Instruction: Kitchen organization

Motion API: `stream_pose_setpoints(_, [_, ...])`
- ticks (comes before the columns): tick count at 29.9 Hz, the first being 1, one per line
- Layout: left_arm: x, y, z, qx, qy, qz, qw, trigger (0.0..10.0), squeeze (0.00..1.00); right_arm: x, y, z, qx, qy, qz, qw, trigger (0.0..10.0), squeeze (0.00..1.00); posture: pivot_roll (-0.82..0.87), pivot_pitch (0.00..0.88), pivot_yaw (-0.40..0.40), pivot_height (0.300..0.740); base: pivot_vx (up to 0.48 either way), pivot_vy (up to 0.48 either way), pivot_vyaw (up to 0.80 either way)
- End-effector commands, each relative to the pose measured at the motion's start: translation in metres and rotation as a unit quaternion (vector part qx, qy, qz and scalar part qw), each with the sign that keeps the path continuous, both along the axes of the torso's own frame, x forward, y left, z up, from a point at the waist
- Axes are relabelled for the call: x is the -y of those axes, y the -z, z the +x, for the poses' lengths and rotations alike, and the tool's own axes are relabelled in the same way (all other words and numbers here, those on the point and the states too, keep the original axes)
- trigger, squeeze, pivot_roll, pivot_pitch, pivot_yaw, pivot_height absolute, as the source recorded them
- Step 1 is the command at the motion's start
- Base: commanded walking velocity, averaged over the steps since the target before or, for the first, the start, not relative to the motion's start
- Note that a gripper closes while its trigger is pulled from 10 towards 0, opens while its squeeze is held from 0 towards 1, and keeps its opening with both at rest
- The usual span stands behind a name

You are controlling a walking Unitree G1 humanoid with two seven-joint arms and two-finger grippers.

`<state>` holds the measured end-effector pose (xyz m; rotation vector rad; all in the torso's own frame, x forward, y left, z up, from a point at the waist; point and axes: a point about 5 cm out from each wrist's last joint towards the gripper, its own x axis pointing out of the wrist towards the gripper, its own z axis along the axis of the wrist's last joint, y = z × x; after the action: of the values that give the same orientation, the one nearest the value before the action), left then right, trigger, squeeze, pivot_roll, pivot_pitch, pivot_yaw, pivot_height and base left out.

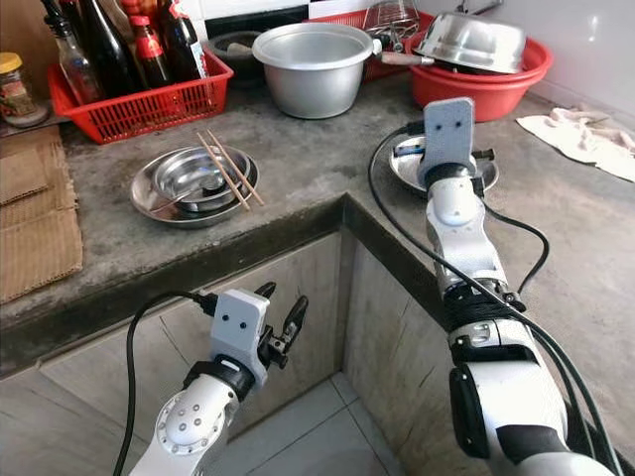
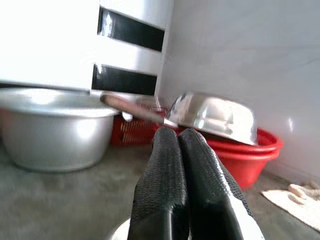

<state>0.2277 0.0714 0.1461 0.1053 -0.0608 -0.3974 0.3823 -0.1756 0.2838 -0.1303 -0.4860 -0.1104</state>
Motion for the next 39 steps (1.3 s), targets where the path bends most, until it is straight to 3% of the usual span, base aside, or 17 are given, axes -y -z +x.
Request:
stream_pose_setpoints(1, [-0.001,0.001,0.000,-0.001,-0.005,0.000,1.000,10.0,0.00,-0.002,-0.004,-0.005,0.011,-0.008,0.010,1.000,0.0,0.00,0.06,0.111,-0.044,0.740,0.000,0.000,0.00])
stream_pose_setpoints(4, [-0.004,-0.002,0.004,0.001,-0.013,-0.005,1.000,10.0,0.00,-0.011,-0.006,-0.026,0.034,-0.040,0.027,0.998,0.0,0.00,0.06,0.102,-0.040,0.740,0.000,0.000,0.00])
stream_pose_setpoints(11, [-0.006,-0.005,0.010,0.018,-0.012,0.001,1.000,10.0,0.00,-0.015,0.003,-0.047,0.029,-0.058,0.037,0.997,0.0,0.00,0.04,0.085,-0.022,0.740,0.000,-0.061,-0.49])
stream_pose_setpoints(22, [-0.004,-0.007,0.017,0.023,-0.002,0.005,1.000,10.0,0.00,-0.016,0.015,-0.064,0.002,-0.052,0.050,0.997,0.0,0.00,0.03,0.056,-0.012,0.740,0.000,-0.432,-0.73])
stream_pose_setpoints(32, [-0.010,-0.009,0.023,0.015,-0.027,-0.029,0.999,10.0,0.00,-0.021,0.012,-0.070,-0.001,-0.056,0.047,0.997,0.0,0.00,0.03,0.043,-0.014,0.740,0.111,0.000,-0.74])
stream_pose_setpoints(39, [-0.011,-0.009,0.023,0.016,-0.020,-0.027,0.999,10.0,0.00,-0.022,0.012,-0.073,-0.009,-0.054,0.047,0.997,0.0,0.00,0.03,0.041,-0.012,0.740,0.000,0.480,-0.73])
